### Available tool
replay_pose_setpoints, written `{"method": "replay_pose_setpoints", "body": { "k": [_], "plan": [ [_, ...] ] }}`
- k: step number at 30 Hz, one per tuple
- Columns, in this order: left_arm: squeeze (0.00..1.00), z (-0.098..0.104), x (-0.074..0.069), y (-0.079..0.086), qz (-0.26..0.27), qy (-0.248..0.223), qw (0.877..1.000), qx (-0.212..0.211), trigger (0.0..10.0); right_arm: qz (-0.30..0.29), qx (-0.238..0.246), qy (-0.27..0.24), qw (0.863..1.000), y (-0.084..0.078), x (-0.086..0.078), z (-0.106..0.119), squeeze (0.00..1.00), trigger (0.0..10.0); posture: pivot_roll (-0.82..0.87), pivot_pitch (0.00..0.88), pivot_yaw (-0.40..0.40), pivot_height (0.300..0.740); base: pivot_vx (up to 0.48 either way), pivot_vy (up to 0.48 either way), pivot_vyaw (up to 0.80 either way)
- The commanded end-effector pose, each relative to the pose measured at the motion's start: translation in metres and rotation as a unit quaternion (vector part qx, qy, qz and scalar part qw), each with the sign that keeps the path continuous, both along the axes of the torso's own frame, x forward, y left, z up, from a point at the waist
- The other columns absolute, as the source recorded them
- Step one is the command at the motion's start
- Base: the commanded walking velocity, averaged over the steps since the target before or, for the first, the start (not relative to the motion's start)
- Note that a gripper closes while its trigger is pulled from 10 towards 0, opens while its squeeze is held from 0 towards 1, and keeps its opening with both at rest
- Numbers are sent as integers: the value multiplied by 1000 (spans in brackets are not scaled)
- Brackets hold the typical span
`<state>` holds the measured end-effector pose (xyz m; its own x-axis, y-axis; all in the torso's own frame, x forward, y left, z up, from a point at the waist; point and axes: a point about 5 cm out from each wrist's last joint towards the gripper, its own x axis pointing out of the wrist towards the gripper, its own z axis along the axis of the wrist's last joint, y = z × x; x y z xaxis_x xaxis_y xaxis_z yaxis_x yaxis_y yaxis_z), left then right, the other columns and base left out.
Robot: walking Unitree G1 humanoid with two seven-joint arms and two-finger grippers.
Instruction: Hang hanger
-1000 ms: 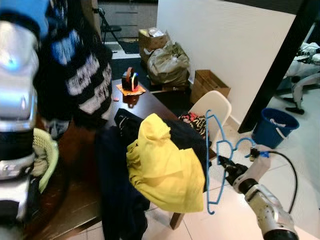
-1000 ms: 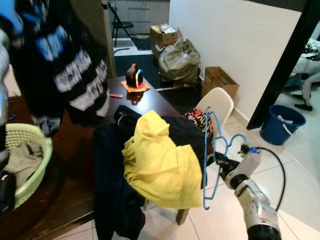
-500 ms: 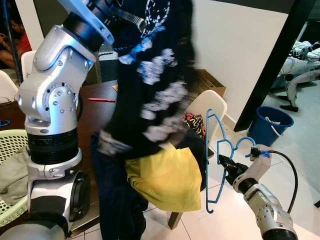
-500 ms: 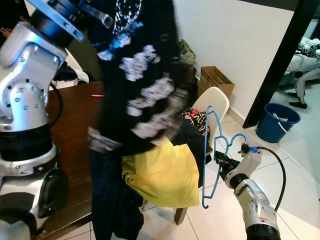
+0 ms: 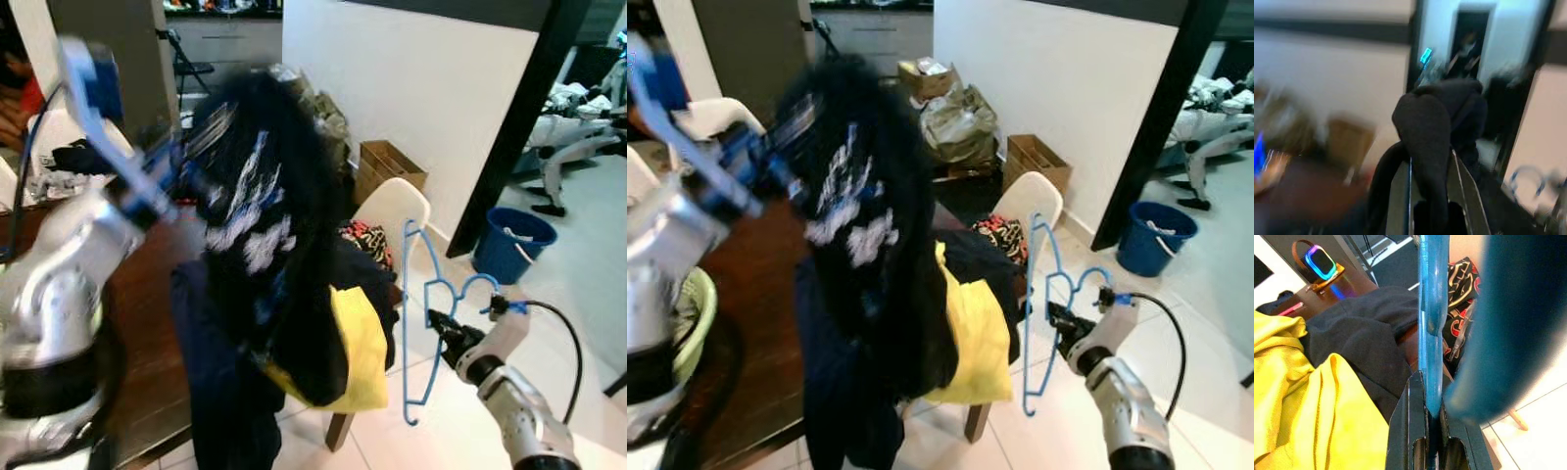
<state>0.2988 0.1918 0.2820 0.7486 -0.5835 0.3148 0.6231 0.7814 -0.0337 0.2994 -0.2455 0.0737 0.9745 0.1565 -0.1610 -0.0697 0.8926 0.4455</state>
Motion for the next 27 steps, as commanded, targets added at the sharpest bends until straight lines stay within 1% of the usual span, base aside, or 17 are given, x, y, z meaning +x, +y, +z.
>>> {"method": "replay_pose_setpoints", "body": {
  "k": [1,2,4,6,10,11,12,13,14,16,17,18,20,23,24,25,27],
  "plan": [
    [0,-9,0,0,7,6,999,52,0,6,-4,0,1000,2,0,0,0,10000,15,0,-58,740,0,0,0],
    [0,-26,-1,1,11,30,996,82,0,7,-4,1,1000,3,0,0,0,10000,17,0,-60,740,0,0,0],
    [0,-26,-1,1,11,30,996,82,0,7,-4,1,1000,3,0,0,0,10000,17,0,-60,740,0,0,0],
    [0,-46,-6,-7,-11,54,992,114,0,9,-5,0,1000,4,1,1,0,10000,14,0,-61,740,0,0,0],
    [0,-45,-9,-14,-30,48,993,106,0,10,-5,-2,1000,3,2,2,0,10000,13,0,-61,740,0,0,0],
    [0,-38,-14,-20,-53,31,994,89,0,10,-5,-5,1000,2,2,4,0,10000,13,0,-61,740,0,0,0],
    [0,-30,-18,-25,-75,13,995,69,627,9,-5,-7,1000,1,2,5,0,10000,13,0,-61,740,0,0,0],
    [0,-30,-18,-25,-75,13,995,69,627,9,-5,-7,1000,1,2,5,0,10000,13,0,-61,740,0,0,0],
    [0,-23,-22,-31,-101,-3,993,58,2863,7,-4,-9,1000,0,2,5,0,10000,11,0,-60,740,0,0,0],
    [0,-20,-26,-34,-116,-12,992,56,2863,7,-4,-10,1000,0,2,6,0,10000,11,0,-59,740,0,0,0],
    [0,-18,-31,-43,-142,-20,987,68,4157,6,-4,-10,1000,0,3,6,0,10000,11,0,-59,740,0,0,0],
    [0,-16,-36,-51,-161,-26,984,73,10000,6,-4,-11,1000,0,3,6,0,10000,11,0,-58,740,0,0,0],
    [0,-16,-36,-51,-161,-26,984,73,10000,6,-4,-11,1000,0,3,6,0,10000,11,0,-58,740,0,0,0],
    [0,-10,-41,-67,-188,-38,979,66,10000,7,-3,-12,1000,1,4,6,0,10000,10,0,-57,740,0,0,0],
    [0,-10,-41,-67,-188,-38,979,66,10000,7,-3,-12,1000,1,4,6,0,10000,10,0,-57,740,0,0,0],
    [0,-4,-43,-77,-195,-52,978,56,10000,7,-2,-14,1000,2,4,7,0,10000,10,0,-57,740,0,0,0],
    [0,-3,-44,-80,-197,-56,977,52,10000,7,-2,-14,1000,2,4,7,0,10000,10,0,-57,740,0,0,0]
  ]
}}
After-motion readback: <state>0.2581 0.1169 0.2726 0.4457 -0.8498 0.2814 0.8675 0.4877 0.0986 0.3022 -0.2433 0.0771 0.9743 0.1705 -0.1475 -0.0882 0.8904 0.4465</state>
